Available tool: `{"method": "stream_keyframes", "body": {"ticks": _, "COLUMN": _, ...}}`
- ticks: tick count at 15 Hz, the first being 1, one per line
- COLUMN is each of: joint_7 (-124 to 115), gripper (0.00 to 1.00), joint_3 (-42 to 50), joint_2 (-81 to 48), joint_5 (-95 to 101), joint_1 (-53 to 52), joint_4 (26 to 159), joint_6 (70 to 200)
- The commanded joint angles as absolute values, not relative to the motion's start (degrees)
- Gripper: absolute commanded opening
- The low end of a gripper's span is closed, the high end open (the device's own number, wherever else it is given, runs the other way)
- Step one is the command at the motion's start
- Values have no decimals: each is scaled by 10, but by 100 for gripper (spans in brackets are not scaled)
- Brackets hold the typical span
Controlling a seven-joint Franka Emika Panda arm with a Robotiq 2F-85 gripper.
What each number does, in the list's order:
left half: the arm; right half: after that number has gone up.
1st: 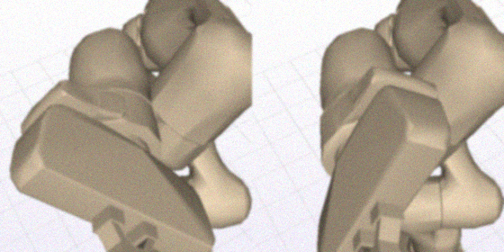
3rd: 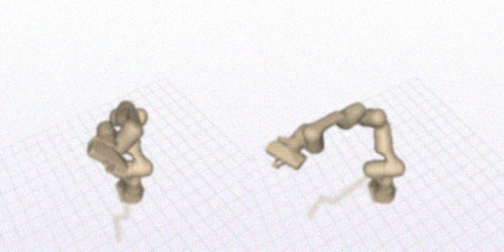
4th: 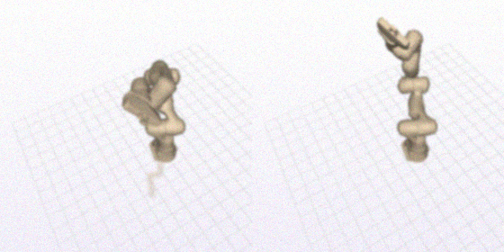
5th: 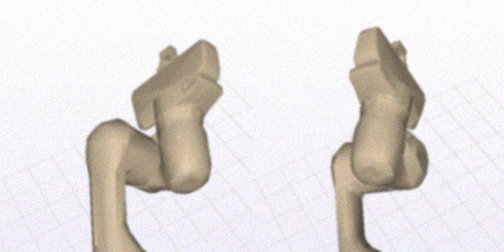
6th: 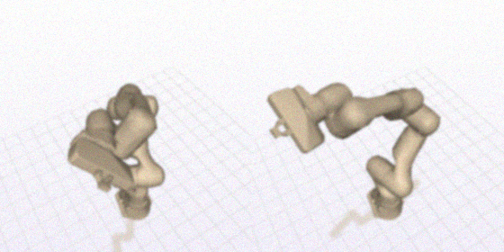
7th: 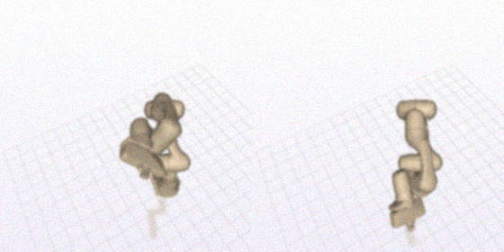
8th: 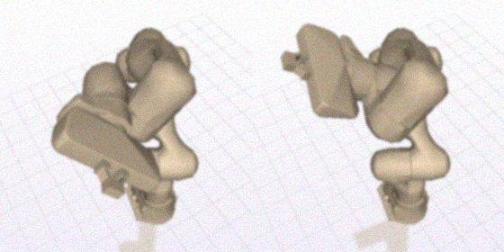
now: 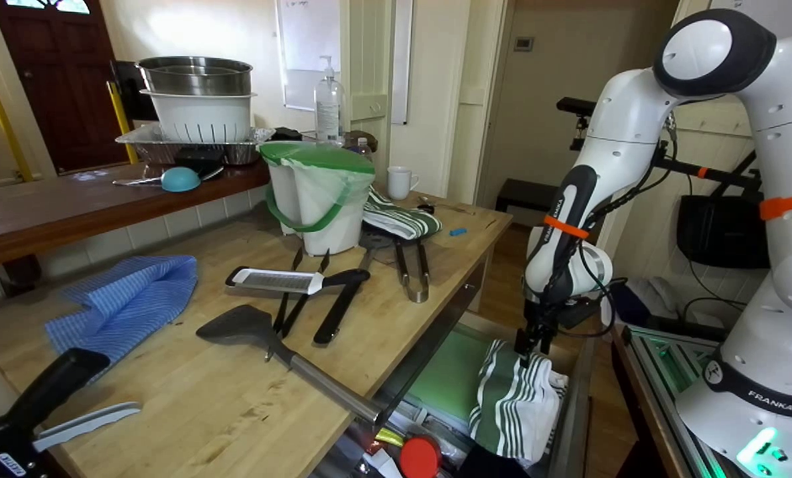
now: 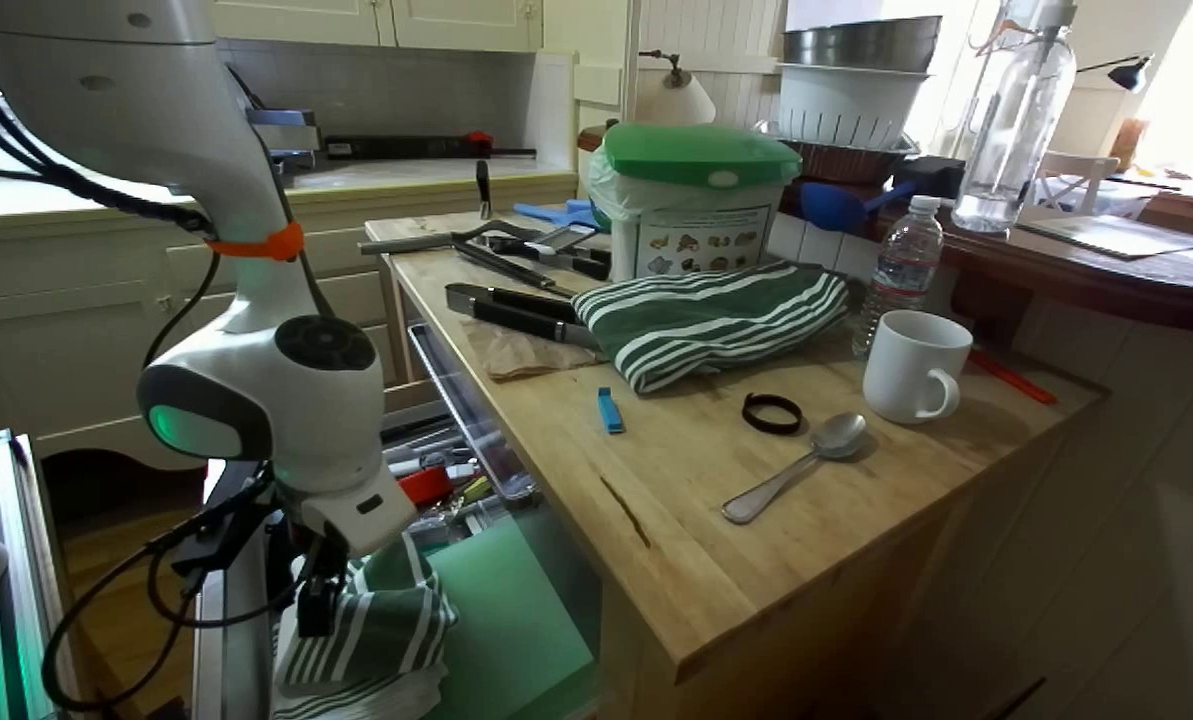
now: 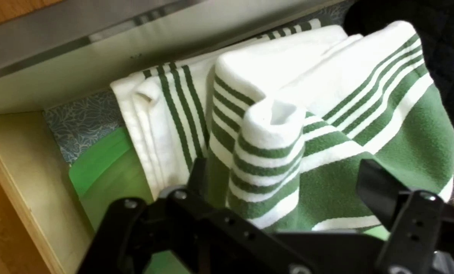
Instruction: Take the black item out of the drawer
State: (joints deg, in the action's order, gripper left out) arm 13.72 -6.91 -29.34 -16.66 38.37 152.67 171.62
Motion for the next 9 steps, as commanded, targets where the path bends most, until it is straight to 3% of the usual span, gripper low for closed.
{"method": "stream_keyframes", "body": {"ticks": 1, "joint_7": 114, "gripper": 83, "joint_3": -65, "joint_2": -326, "joint_5": -153, "joint_1": 379, "joint_4": 1497, "joint_6": 1699}}
{"method": "stream_keyframes", "body": {"ticks": 9, "joint_7": 99, "gripper": 19, "joint_3": -57, "joint_2": -368, "joint_5": -138, "joint_1": 325, "joint_4": 1444, "joint_6": 1679}}
